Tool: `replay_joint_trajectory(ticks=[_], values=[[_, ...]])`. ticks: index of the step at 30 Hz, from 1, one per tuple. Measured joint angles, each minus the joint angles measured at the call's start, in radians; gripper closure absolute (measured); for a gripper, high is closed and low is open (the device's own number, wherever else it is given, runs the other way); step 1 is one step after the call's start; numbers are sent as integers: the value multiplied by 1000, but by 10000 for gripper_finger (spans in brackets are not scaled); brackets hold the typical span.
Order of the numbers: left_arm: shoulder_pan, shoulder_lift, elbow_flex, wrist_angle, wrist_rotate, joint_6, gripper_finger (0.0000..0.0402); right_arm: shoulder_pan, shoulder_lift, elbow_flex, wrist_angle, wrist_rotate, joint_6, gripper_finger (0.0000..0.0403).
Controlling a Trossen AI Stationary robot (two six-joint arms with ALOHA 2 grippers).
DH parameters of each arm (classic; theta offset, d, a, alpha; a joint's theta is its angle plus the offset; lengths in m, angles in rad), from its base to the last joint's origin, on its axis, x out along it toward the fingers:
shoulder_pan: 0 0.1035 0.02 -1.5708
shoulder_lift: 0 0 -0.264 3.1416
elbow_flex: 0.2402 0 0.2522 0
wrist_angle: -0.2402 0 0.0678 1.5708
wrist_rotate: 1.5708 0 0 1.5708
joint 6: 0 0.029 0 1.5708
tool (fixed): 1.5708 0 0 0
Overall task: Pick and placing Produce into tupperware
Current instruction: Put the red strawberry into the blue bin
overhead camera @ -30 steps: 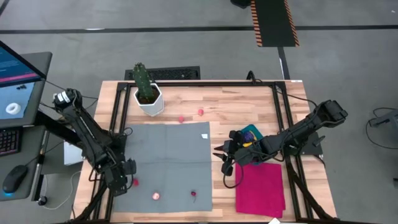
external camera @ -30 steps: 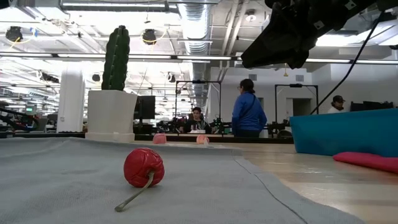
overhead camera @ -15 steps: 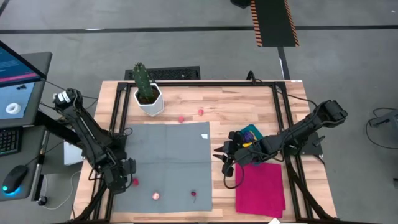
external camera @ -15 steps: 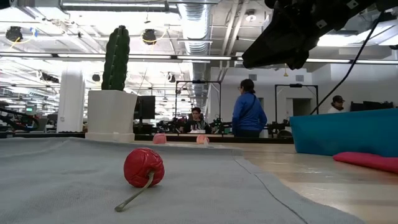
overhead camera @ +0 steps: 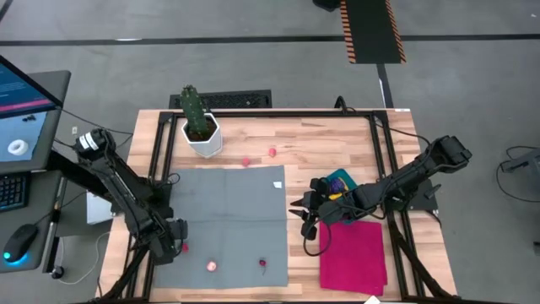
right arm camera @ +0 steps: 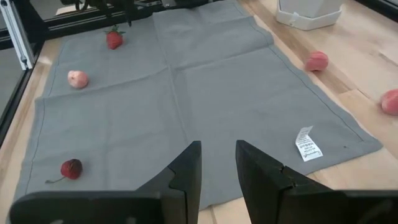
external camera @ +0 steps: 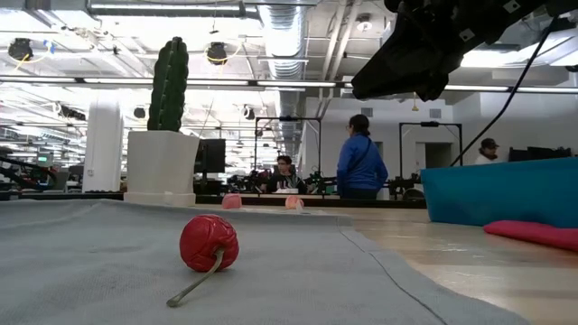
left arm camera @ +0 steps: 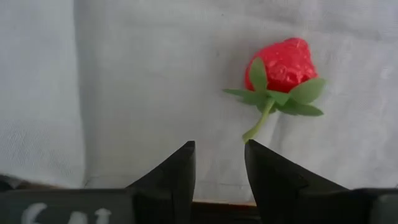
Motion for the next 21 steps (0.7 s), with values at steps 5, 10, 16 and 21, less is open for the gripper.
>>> replay_joint_trajectory(ticks=[5, 10, 16, 21], values=[[12, 24, 1, 36, 3, 23, 274, 0, 0, 0, 1, -6, 0, 282], [14, 22, 11, 40, -4, 30, 274, 0, 0, 0, 0, -8, 0, 282], [15, 22, 16, 32, -3, 42, 290, 0, 0, 0, 1, -8, 0, 282], [35, 22, 16, 41, -8, 75, 359, 0, 23, -1, 9, -11, 0, 282]])
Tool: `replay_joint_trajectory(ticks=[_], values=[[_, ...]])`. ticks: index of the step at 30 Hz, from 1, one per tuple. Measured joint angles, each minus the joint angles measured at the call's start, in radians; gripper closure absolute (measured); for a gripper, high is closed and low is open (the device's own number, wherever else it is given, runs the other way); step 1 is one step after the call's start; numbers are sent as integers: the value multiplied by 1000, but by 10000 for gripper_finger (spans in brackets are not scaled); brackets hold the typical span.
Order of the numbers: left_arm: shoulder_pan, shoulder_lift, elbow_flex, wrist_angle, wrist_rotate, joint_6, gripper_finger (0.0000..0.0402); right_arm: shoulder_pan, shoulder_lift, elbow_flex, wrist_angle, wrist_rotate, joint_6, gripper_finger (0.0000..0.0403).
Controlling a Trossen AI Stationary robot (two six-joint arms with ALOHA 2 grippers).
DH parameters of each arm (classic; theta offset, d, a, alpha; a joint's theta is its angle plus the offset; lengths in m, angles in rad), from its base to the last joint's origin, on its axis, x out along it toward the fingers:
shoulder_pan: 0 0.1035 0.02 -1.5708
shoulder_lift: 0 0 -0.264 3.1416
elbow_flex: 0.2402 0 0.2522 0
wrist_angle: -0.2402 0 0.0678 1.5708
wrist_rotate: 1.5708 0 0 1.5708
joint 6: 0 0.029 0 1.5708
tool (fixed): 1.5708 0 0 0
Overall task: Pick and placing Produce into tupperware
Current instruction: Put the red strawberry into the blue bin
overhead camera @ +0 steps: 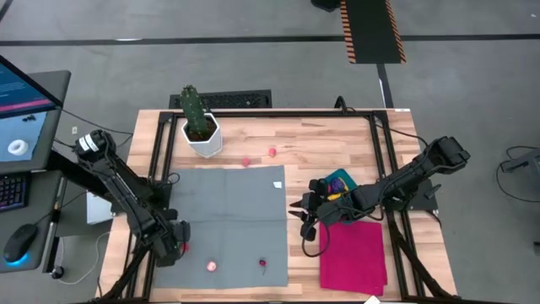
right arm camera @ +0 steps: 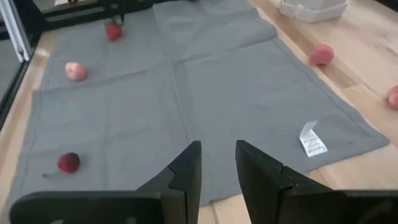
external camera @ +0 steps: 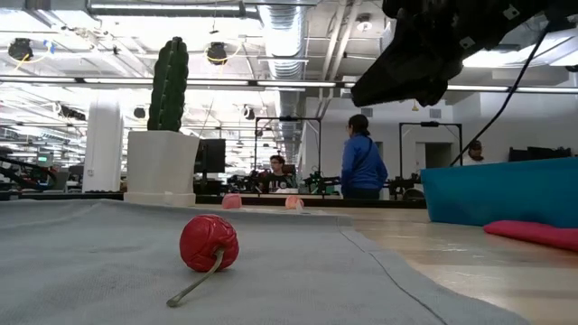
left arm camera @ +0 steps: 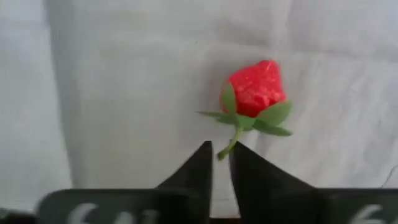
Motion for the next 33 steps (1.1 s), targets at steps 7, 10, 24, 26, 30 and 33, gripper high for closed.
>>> replay_joint_trajectory(ticks=[7, 10, 24, 26, 30, 33], values=[[28, 0, 0, 57, -16, 58, 398, -2, 0, 0, 17, -2, 2, 282], [30, 0, 0, 57, -20, 70, 399, -2, 0, 0, 13, -2, 2, 282], [59, -1, 149, -86, -350, 212, 401, -9, -3, 0, 15, 18, -101, 282], [63, -6, 184, -86, -414, 248, 401, -9, -20, -2, 11, 23, -158, 282], [69, -60, 213, -31, -531, 321, 401, -20, -93, -1, 14, 24, -229, 282], [78, -143, 215, 28, -588, 380, 401, -25, -175, -1, 14, 26, -306, 282]])
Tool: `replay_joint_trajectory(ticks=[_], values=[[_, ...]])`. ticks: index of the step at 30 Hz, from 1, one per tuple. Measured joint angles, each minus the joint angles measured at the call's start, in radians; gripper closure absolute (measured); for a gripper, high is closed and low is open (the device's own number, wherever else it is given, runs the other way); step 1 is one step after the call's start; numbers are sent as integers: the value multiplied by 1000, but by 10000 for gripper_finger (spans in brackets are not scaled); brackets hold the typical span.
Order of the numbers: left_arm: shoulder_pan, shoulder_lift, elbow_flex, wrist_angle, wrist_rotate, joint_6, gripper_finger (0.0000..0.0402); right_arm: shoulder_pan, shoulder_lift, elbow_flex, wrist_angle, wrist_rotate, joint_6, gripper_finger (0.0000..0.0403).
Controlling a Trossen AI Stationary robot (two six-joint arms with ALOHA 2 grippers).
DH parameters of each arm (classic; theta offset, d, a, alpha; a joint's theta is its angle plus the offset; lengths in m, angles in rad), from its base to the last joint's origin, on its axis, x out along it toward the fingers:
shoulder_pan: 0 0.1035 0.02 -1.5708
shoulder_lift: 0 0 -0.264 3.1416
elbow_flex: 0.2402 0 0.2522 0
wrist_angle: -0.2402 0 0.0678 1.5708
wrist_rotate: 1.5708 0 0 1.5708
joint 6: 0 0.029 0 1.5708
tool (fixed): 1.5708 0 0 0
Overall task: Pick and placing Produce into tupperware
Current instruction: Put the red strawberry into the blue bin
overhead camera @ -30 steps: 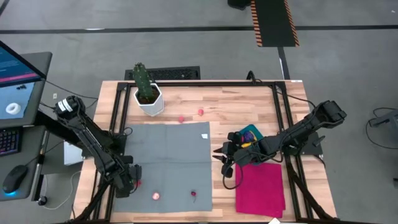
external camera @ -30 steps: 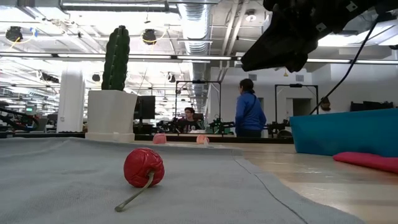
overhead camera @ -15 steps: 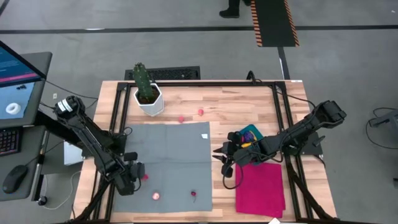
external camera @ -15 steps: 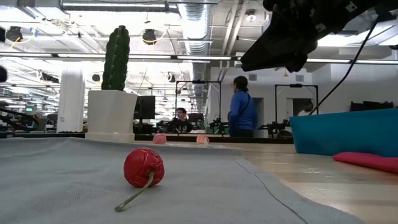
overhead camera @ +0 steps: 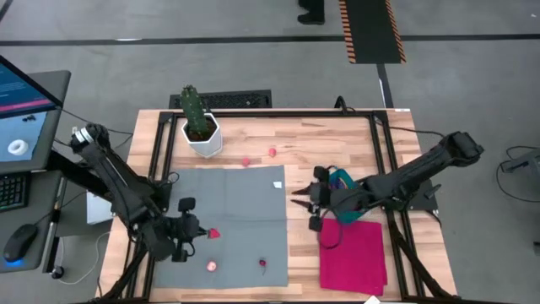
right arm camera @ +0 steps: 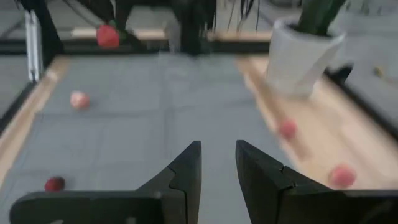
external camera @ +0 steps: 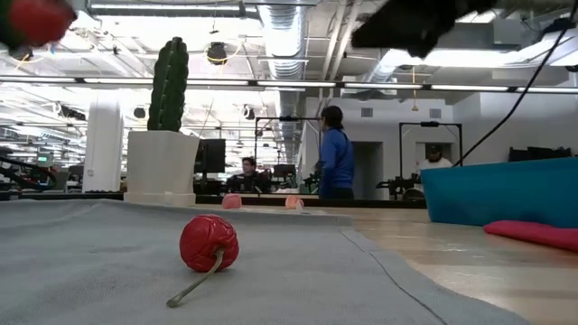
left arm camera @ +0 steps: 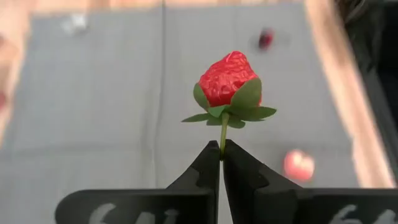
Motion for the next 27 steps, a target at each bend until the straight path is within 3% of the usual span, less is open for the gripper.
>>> replay_joint_trajectory(ticks=[7, 12, 17, 27], values=[[18, -184, 0, 110, -127, 186, 401, 13, -274, -27, -56, -3, -142, 282], [48, -262, 0, 205, -146, 348, 401, 46, -520, -99, -84, -19, -175, 282], [91, -298, 0, 302, -115, 494, 401, 100, -750, -199, -105, -27, -166, 282], [213, -321, -31, 502, -9, 683, 401, 223, -1082, -350, -183, -24, -167, 282]])
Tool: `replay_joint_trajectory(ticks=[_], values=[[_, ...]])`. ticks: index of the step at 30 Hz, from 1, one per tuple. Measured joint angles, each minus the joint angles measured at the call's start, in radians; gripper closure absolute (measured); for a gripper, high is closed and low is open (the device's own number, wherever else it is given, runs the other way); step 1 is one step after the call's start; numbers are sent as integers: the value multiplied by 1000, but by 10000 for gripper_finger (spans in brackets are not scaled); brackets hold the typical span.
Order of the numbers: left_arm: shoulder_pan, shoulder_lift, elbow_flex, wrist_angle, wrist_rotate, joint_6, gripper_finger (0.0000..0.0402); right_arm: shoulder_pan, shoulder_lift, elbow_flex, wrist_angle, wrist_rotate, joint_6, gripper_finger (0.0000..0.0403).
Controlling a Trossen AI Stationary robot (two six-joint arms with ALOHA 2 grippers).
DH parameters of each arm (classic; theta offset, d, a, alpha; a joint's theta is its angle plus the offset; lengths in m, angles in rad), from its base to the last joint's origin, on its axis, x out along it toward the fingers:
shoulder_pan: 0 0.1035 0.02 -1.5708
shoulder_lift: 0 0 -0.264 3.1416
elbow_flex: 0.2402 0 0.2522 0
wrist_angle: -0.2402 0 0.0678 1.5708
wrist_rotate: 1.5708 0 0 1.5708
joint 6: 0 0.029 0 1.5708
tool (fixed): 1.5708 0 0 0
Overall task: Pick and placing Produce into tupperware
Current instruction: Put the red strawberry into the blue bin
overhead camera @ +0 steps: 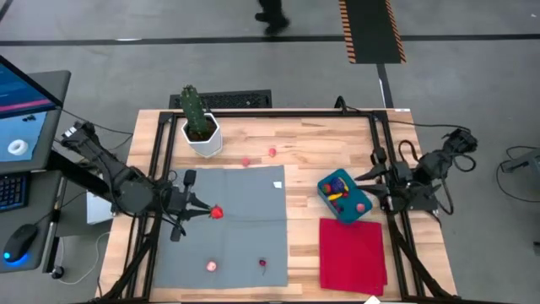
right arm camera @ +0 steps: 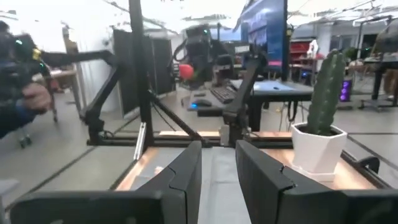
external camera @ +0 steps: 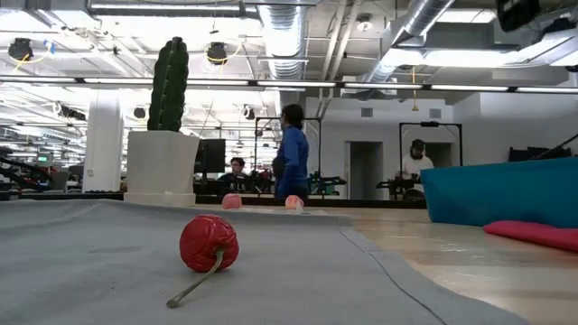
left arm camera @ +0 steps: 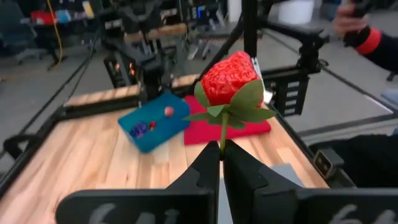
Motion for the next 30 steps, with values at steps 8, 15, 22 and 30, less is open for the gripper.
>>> replay_joint_trajectory(ticks=[8, 15, 22, 30], values=[[217, 1, -137, 276, 278, 32, 401, 15, -234, -102, -46, 152, -30, 282], [357, 32, -238, 526, 386, 43, 401, -7, -233, -113, -272, 388, 227, 282], [498, 177, -284, 735, 497, 7, 401, -15, -234, -113, -375, 366, 294, 280], [656, 456, -252, 1042, 503, -163, 401, -17, -234, -118, -337, 421, 317, 280]])
